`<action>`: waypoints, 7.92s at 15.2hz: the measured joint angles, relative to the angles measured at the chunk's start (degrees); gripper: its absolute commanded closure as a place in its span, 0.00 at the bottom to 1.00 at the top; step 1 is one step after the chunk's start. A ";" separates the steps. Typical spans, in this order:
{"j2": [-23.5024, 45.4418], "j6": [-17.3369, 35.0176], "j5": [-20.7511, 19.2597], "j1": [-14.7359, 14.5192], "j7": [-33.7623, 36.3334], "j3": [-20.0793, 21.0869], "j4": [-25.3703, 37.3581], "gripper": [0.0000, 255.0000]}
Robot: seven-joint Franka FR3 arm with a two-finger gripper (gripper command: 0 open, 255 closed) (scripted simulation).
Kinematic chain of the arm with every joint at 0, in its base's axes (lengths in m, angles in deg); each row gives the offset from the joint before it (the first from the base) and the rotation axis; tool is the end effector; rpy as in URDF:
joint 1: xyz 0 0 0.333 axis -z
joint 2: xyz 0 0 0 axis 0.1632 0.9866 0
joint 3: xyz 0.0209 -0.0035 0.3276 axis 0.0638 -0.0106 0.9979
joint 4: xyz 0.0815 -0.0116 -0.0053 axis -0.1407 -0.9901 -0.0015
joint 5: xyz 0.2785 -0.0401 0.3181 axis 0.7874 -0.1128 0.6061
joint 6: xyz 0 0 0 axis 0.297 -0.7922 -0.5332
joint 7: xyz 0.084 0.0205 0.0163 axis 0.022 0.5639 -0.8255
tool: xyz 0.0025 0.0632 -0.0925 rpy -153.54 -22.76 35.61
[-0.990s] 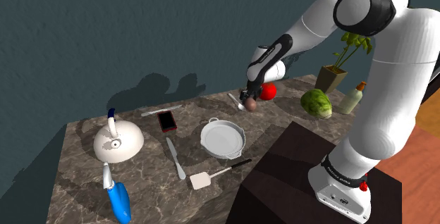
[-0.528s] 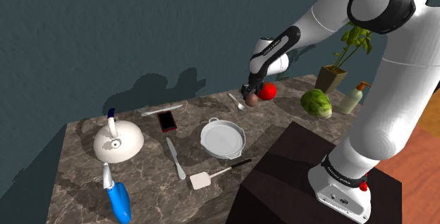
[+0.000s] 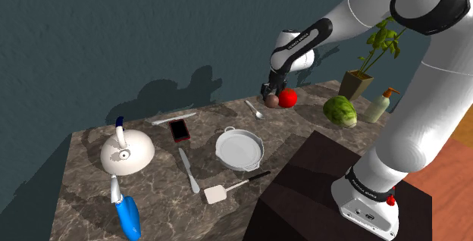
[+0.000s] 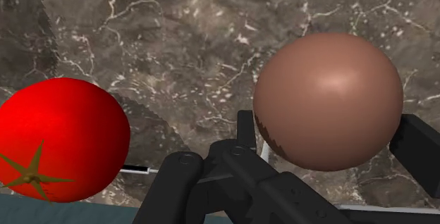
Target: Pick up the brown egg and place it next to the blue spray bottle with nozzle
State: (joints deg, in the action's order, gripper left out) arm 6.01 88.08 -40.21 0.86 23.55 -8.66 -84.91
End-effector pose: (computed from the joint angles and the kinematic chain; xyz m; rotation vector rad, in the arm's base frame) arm 0.5152 -0.1648 0.2471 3.0940 -0.4994 0.0377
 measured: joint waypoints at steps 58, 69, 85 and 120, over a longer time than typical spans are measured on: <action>-19.66 -26.49 -0.47 -14.44 34.66 19.78 6.74 1.00; -10.27 -28.03 -2.93 -20.98 51.42 28.73 17.20 1.00; 7.02 -30.98 -11.37 -30.71 68.87 33.96 35.08 1.00; 20.73 -9.76 -19.61 -33.56 74.56 29.76 26.31 1.00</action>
State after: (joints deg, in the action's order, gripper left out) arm 26.74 78.32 -59.82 -32.71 98.11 21.10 -58.60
